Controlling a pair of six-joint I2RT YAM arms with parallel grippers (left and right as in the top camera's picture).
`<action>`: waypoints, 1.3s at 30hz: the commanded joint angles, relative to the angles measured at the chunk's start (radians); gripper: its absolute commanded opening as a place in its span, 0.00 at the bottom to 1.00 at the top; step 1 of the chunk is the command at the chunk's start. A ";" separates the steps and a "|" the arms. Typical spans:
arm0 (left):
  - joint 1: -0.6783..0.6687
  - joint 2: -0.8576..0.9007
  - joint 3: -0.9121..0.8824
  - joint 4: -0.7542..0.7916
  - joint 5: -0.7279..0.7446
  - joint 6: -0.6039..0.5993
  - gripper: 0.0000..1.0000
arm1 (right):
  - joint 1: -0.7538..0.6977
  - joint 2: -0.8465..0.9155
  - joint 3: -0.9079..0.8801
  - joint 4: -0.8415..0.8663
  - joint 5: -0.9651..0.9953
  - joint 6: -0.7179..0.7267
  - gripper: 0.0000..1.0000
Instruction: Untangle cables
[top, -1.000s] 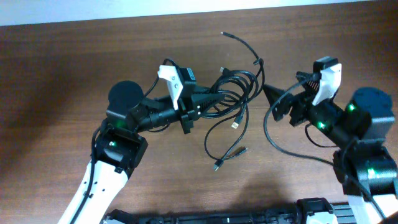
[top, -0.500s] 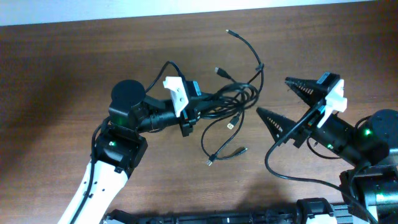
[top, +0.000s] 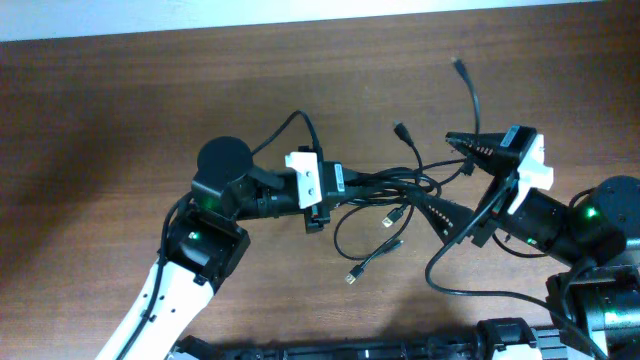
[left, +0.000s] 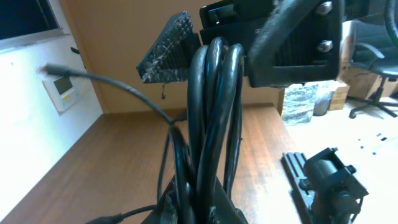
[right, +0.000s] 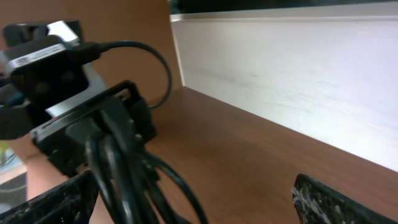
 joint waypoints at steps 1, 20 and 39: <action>-0.026 -0.014 0.006 0.020 -0.040 0.034 0.00 | -0.003 -0.004 0.013 0.003 -0.076 -0.037 0.94; -0.069 -0.008 0.006 0.084 -0.052 -0.019 0.45 | -0.004 0.003 0.013 0.003 -0.085 -0.037 0.04; 0.013 -0.008 0.006 -0.058 -0.399 -0.592 0.99 | -0.005 0.003 0.013 0.004 0.135 -0.037 0.04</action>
